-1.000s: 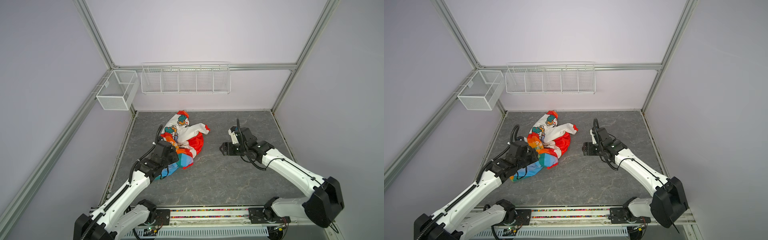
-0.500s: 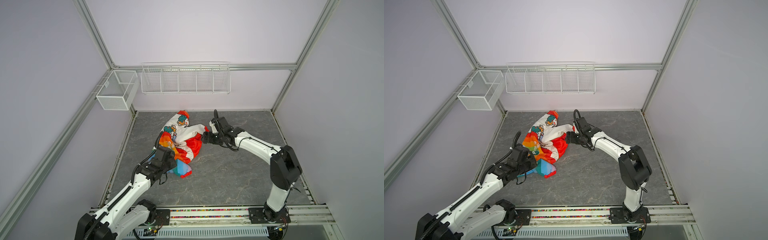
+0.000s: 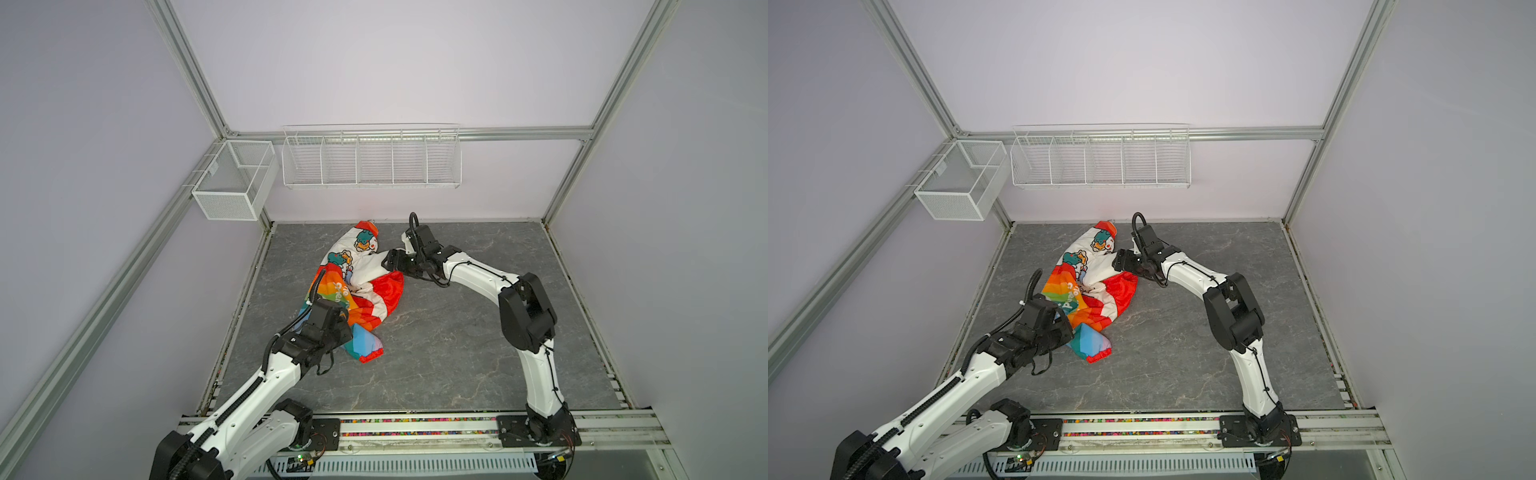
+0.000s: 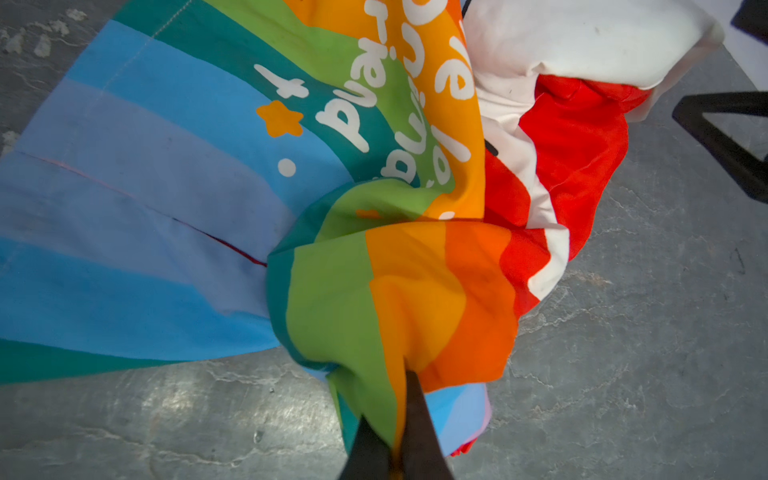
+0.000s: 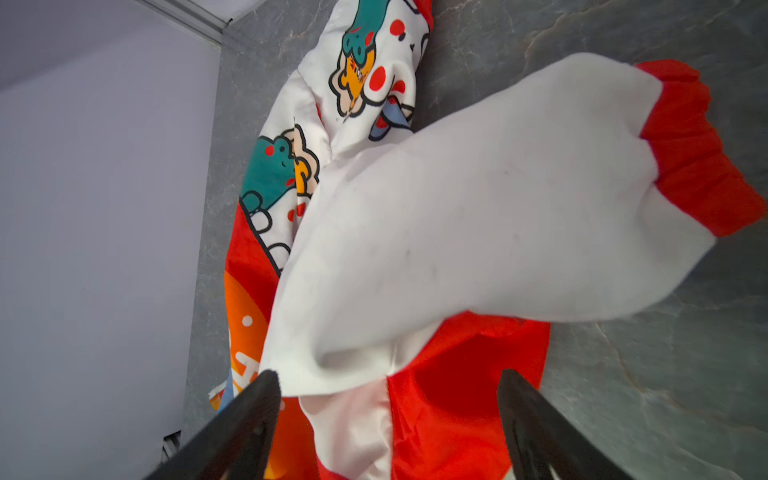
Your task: Zip up the jacket
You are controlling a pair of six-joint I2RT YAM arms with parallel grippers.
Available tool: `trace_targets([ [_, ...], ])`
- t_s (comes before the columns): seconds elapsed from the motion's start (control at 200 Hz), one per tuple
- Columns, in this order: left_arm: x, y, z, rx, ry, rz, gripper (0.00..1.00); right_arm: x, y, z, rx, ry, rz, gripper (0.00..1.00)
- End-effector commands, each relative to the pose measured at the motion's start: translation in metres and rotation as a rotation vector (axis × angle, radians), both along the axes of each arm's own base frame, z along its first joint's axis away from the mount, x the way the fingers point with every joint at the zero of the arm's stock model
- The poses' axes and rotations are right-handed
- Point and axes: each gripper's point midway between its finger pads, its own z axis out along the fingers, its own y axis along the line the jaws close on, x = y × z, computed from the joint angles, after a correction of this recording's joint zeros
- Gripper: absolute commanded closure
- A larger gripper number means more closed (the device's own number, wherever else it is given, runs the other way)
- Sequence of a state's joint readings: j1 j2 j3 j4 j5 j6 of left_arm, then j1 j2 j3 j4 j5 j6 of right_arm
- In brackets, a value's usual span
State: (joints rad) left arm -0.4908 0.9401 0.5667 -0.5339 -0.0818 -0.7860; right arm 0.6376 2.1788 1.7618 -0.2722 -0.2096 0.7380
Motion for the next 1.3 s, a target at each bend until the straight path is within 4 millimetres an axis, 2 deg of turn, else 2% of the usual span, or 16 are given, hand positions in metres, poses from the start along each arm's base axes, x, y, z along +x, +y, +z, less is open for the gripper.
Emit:
trace_targets([
  [0.0,-0.001,0.000,-0.001,-0.022,0.001,0.010,0.96,0.012,0.019,0.005,0.073,0.009,0.000,0.27],
  [0.18,-0.003,-0.001,-0.001,-0.029,0.005,0.007,0.99,0.020,0.028,0.008,0.085,0.010,0.011,0.68],
  [0.285,-0.003,0.001,0.001,-0.024,-0.001,0.010,1.00,0.017,0.026,0.028,0.086,-0.032,0.029,0.93],
  [0.44,-0.002,0.003,0.008,-0.008,-0.019,0.012,1.00,0.008,0.009,0.073,0.069,-0.141,0.043,0.93],
  [0.705,0.008,0.003,0.023,0.023,-0.040,-0.002,1.00,-0.005,-0.039,0.152,0.019,-0.308,0.035,0.93],
  [0.885,0.017,-0.003,0.036,0.030,-0.063,-0.029,1.00,-0.009,-0.075,0.186,-0.021,-0.373,0.004,0.93],
  [1.115,0.028,-0.010,0.056,0.036,-0.099,-0.066,1.00,-0.014,-0.134,0.225,-0.044,-0.447,-0.083,0.93],
  [1.295,0.037,-0.014,0.078,0.050,-0.135,-0.095,1.00,-0.028,-0.175,0.253,-0.053,-0.500,-0.142,0.93],
])
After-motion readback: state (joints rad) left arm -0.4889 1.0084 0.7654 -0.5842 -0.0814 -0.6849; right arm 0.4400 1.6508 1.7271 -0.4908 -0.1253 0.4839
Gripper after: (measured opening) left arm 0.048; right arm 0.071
